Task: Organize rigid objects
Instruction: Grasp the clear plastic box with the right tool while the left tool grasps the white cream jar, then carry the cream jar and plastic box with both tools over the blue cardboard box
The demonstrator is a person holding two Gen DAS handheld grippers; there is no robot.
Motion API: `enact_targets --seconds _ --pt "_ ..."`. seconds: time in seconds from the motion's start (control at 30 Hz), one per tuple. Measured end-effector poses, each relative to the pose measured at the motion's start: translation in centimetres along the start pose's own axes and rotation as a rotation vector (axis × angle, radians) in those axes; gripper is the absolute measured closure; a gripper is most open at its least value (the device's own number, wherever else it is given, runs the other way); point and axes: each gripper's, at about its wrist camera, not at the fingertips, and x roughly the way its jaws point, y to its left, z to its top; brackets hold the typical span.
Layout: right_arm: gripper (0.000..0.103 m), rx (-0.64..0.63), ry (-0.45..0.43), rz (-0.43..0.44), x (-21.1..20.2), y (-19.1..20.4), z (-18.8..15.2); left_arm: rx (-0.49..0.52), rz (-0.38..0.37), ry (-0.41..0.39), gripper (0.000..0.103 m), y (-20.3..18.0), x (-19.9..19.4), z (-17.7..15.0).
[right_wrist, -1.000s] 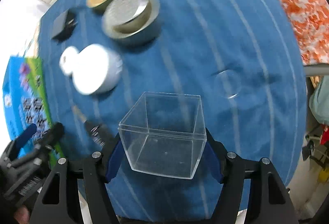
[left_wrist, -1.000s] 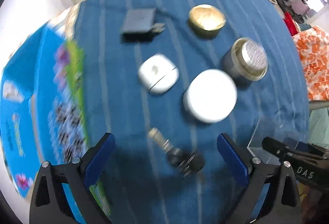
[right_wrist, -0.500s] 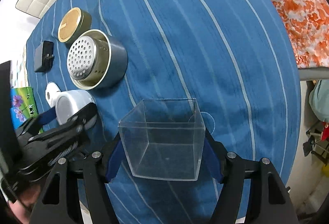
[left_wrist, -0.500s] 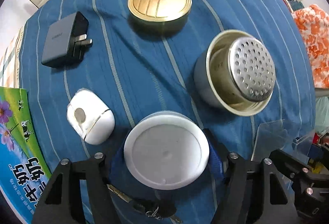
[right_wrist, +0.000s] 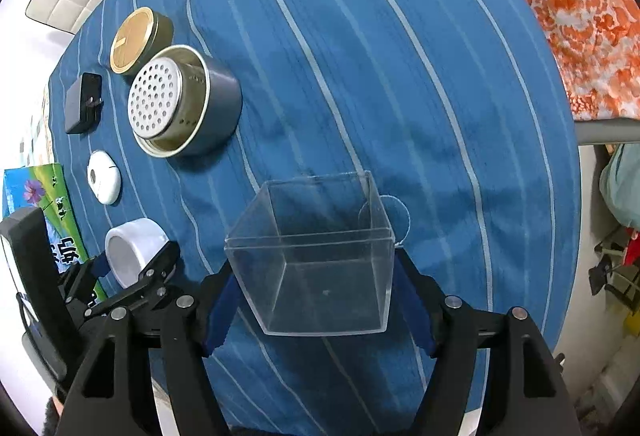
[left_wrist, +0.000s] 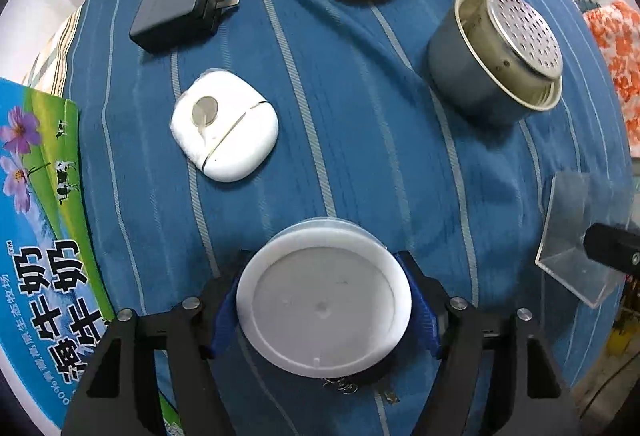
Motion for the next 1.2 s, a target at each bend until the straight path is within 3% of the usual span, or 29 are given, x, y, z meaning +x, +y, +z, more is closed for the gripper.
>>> enact_targets --seconds 0.27,0.57,0.9,1.2 --pt "0.029 -0.021 0.026 -0.022 1.7 1.4 -0.5 0.006 0.005 -0.017 0.036 0.4 -0.5 1.2" --pt "0.033 -0.036 -0.031 -0.051 2.8 3.0 -0.9 0.009 0.030 -0.043 0.036 -3.6 -4.2 1.8" --pt "0.033 -0.055 -0.111 -0.021 -0.1 3.5 -2.9 0.004 0.052 -0.119 0.036 -3.4 -9.6 0.7" --pt "0.034 -0.112 -0.171 0.056 -4.9 6.7 -5.7 -0.059 0.058 -0.206 0.036 -1.2 -15.9 -2.2"
